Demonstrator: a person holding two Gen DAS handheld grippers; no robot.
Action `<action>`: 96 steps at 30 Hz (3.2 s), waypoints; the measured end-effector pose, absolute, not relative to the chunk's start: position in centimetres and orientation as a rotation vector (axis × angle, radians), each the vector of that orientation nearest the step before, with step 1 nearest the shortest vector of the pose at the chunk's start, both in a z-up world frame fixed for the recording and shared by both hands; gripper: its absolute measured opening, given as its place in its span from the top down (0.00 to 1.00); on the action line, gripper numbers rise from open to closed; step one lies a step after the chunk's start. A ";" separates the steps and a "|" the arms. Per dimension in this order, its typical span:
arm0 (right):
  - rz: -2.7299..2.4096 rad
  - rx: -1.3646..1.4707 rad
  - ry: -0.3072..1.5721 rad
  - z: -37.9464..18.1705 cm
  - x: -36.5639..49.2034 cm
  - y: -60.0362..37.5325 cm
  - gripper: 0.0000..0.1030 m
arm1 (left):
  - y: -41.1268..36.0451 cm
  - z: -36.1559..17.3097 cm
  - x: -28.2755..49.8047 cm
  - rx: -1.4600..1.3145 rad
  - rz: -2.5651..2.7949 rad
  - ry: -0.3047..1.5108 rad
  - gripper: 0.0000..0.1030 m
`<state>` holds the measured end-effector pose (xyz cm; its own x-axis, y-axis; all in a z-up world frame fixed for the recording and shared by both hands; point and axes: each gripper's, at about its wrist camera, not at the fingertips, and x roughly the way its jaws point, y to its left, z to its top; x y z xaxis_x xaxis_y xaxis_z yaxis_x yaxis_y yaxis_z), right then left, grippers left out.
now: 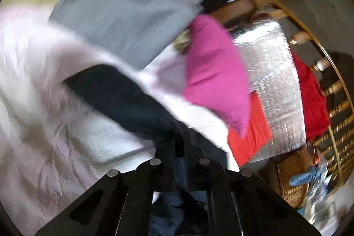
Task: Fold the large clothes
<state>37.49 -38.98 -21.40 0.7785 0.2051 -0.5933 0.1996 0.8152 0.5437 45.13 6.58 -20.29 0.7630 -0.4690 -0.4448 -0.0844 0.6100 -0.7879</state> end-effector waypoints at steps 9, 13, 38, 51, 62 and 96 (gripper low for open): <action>-0.035 0.659 0.621 -19.8 34.5 -41.5 0.54 | 2.4 -5.6 35.3 -0.594 -0.421 0.297 0.98; -0.054 0.688 0.605 -19.6 33.1 -42.8 0.54 | -0.7 -2.7 32.1 -0.458 -0.484 0.211 0.98; -0.014 0.671 0.673 -20.5 34.1 -40.4 0.36 | 11.8 -28.8 46.7 -1.279 -0.202 0.871 0.33; -0.002 0.716 0.676 -21.2 35.9 -40.3 0.36 | 11.3 -30.2 44.4 -1.400 -0.112 0.944 0.30; -0.056 0.676 0.619 -20.1 34.6 -42.0 0.36 | 12.0 -28.9 46.6 -1.270 -0.128 0.821 0.87; -0.174 0.788 0.513 -17.8 26.3 -49.5 0.36 | -16.5 -19.9 34.5 -0.295 -0.744 1.075 0.22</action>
